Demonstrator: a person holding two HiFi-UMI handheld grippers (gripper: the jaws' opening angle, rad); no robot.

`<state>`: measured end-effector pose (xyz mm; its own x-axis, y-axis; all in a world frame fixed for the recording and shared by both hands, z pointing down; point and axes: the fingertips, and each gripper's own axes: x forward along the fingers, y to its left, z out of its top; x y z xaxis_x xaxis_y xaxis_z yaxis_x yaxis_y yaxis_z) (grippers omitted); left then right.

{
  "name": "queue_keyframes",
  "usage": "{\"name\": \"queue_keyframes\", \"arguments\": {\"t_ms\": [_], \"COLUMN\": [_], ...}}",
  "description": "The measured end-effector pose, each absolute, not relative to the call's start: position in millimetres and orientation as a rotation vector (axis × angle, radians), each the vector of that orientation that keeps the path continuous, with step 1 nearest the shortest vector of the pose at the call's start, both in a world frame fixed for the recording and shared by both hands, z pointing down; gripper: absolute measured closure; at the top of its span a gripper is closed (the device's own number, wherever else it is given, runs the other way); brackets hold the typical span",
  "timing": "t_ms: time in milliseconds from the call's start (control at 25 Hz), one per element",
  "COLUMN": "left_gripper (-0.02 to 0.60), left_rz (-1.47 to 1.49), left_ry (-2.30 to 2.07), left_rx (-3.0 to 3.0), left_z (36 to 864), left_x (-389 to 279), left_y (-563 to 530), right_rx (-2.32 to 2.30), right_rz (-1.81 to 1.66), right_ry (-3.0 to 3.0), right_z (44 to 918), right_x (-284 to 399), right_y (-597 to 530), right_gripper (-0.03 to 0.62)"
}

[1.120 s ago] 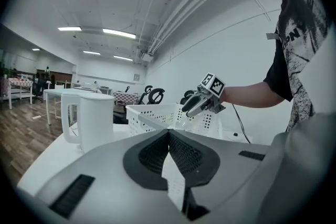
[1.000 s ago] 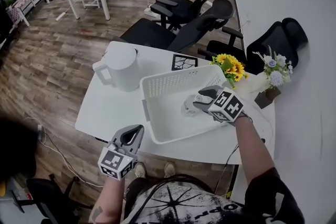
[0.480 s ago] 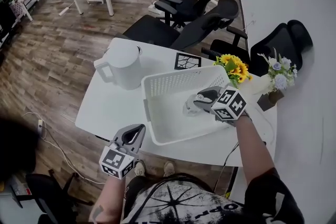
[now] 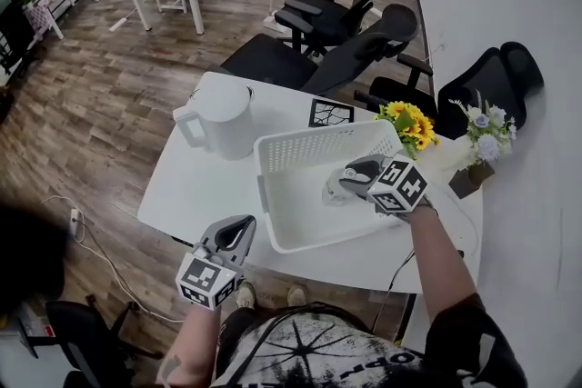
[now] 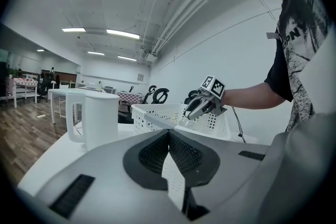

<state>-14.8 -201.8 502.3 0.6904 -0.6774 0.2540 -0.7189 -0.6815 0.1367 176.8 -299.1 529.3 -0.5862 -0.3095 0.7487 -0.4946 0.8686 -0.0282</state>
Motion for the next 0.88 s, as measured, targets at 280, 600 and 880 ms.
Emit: {"name": "queue_keyframes", "arguments": {"t_ms": [280,600,880], "left_gripper": [0.571,0.572,0.572], "left_rz": [0.261,0.254,0.240], "left_ry": [-1.129,-1.122,-1.143], "left_rx": [2.699,2.739,2.761], "left_z": [494,483,472], "left_x": [-21,-23,-33], "left_y": [-200,-194,-186], "right_rx": [0.596,0.740,0.861], "right_rz": [0.270,0.177,0.116], "right_ry": [-2.272,-2.430,-2.600], "right_z": [516,450,388], "right_x": [170,155,137], "right_y": [-297,-305,-307], "right_gripper": [0.442,0.442,0.442]}}
